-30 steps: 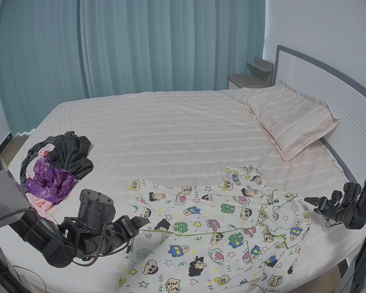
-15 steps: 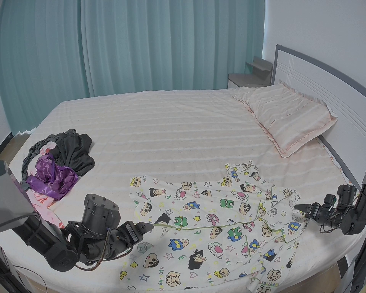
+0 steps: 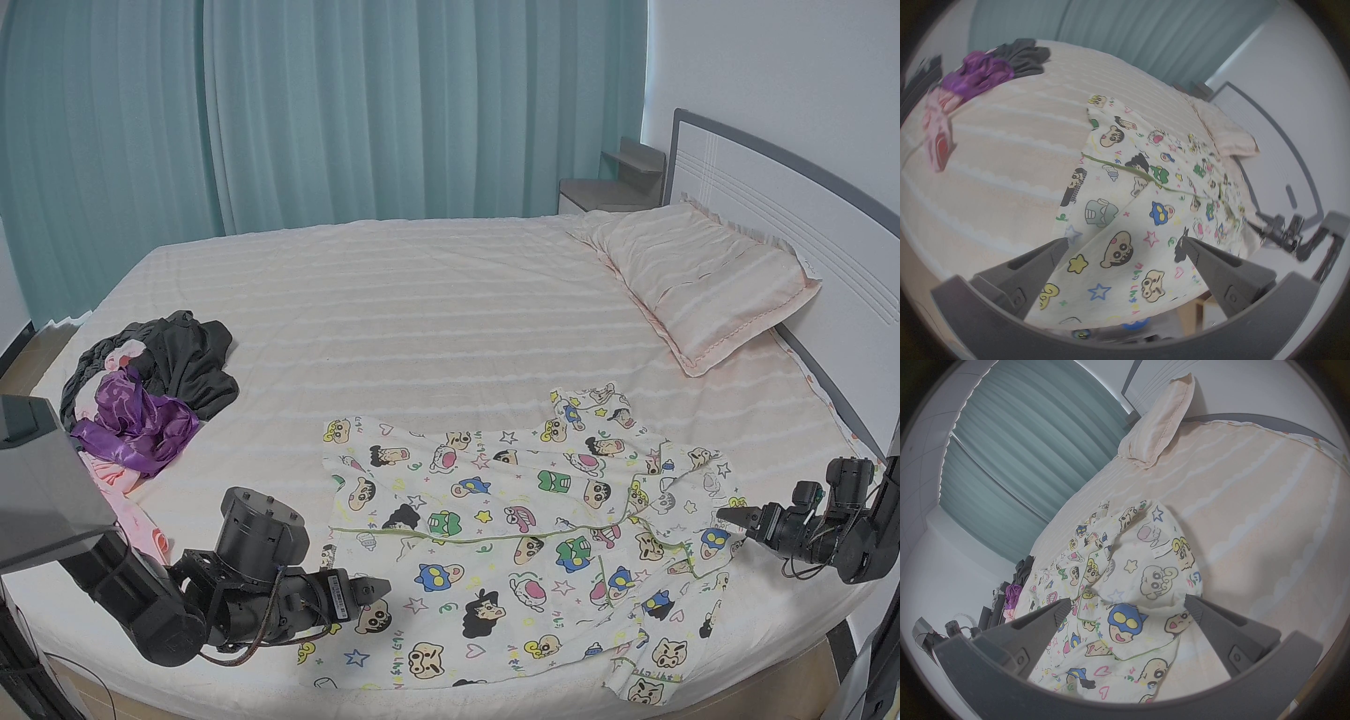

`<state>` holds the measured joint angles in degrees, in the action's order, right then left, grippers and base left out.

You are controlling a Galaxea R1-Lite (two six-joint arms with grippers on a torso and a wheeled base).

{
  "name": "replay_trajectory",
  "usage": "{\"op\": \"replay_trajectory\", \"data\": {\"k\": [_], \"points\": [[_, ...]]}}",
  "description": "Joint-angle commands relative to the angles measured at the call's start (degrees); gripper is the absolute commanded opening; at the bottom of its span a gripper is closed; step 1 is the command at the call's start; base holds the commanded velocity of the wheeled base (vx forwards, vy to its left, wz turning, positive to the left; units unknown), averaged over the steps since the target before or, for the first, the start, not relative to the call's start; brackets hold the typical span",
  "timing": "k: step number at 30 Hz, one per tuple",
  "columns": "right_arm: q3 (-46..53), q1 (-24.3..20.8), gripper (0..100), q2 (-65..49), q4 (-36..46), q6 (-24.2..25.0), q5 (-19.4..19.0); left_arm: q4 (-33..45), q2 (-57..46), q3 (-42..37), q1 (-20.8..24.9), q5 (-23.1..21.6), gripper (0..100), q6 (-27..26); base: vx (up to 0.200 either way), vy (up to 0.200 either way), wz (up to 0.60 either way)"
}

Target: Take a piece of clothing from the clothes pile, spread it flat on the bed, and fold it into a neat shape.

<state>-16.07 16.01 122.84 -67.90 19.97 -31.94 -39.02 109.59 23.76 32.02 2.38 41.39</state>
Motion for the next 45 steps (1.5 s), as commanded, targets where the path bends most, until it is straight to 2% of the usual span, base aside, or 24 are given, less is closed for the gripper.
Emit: {"op": "replay_trajectory", "data": {"k": [1,4,6,11,12,19,26,27,33,38,45], "points": [[2.44,-1.59,100,-0.06,-2.41,-0.02,-0.05,-0.62,4.66,0.06,-1.26,-1.5,100,-8.25,0.0,0.0,0.0],[2.97,-1.77,100,0.03,-3.11,-0.02,-0.05,-2.46,6.51,-0.2,-2.14,-2.64,100,-12.65,0.0,0.0,0.0],[2.97,-1.77,100,0.11,-3.2,-0.02,-0.05,-4.75,8.36,-0.47,-2.67,-6.42,100,-16.43,0.0,0.0,0.0],[2.97,-1.77,100,0.11,-3.2,-0.02,-0.05,-7.56,10.99,-0.56,-3.72,-9.58,100,-19.33,0.0,0.0,0.0],[2.97,-1.77,100,0.03,-3.29,-0.02,-0.05,-9.85,12.31,-0.64,-3.9,-11.43,100,-20.29,0.0,0.0,0.0],[2.8,-1.77,100,0.29,-3.29,-0.02,-0.05,-16.96,15.04,-3.46,-4.87,-13.19,100,-23.28,0.0,0.0,0.0],[2.8,-1.77,100,0.38,-3.29,-0.02,-0.05,-18.99,15.83,-4.42,-5.39,-13.36,100,-23.19,0.0,0.0,0.0],[2.71,-1.77,100,0.29,-3.2,-0.02,-0.05,-18.99,16.18,-4.42,-5.31,-13.36,0,-23.19,0.0,0.0,0.0],[2.71,-1.68,100,0.38,-3.29,0.07,-0.05,-19.07,16.44,-4.51,-5.39,-13.01,0,-23.37,0.0,0.0,0.0],[2.71,-1.68,100,0.38,-3.2,0.07,-0.05,-18.99,12.84,-4.6,-4.43,-11.52,0,-23.37,0.0,0.0,0.0],[2.71,-1.77,100,0.29,-3.29,0.07,-0.05,-18.99,12.84,-4.69,1.64,-5.89,0,-23.19,0.0,0.0,0.0]]}}
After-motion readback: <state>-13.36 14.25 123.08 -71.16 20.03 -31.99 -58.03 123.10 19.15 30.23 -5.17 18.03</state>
